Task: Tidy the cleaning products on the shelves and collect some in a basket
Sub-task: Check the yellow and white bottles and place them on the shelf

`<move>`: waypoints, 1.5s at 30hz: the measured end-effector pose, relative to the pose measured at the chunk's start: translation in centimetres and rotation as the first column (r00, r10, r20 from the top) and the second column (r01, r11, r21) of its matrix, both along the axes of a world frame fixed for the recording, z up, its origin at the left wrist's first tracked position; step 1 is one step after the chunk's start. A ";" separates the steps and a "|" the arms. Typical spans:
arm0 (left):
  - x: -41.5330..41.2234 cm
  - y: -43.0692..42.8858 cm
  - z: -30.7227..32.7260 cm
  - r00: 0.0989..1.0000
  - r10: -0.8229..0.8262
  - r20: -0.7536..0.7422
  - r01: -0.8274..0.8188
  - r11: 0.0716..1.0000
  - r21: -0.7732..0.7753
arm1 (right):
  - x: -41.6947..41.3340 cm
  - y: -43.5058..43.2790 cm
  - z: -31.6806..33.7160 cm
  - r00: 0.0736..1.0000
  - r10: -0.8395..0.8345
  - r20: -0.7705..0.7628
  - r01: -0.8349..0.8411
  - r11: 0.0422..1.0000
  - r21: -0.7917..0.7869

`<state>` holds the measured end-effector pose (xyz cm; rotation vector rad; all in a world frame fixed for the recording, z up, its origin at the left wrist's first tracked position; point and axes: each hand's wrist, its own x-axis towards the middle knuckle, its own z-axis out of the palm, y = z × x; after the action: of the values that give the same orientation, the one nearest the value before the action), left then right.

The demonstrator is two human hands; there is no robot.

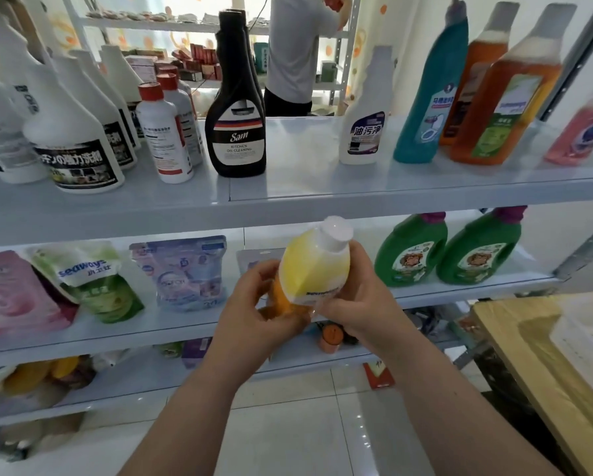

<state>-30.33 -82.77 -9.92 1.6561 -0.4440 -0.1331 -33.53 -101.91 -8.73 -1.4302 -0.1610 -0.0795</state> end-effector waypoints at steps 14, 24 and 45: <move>-0.8 -8.3 0.4 0.848 -0.216 -0.484 0.228 0.973 -0.033 | 1.1 -7.5 -0.6 0.939 0.012 -0.343 0.072 0.971 0.230; -2.6 -14.3 0.4 0.505 -0.322 -0.801 -0.002 0.927 -0.374 | 1.8 -10.6 -3.2 0.801 0.137 -0.583 0.231 0.828 0.512; -1.7 -13.8 -3.3 0.589 -0.112 -0.800 -0.168 0.952 -0.257 | 1.8 -10.7 -2.5 0.942 -0.063 -0.330 0.114 0.984 0.135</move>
<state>-32.02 -96.60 -13.26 1.1176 0.2736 -0.7391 -31.72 -112.63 -11.26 -1.2778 0.1794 0.0702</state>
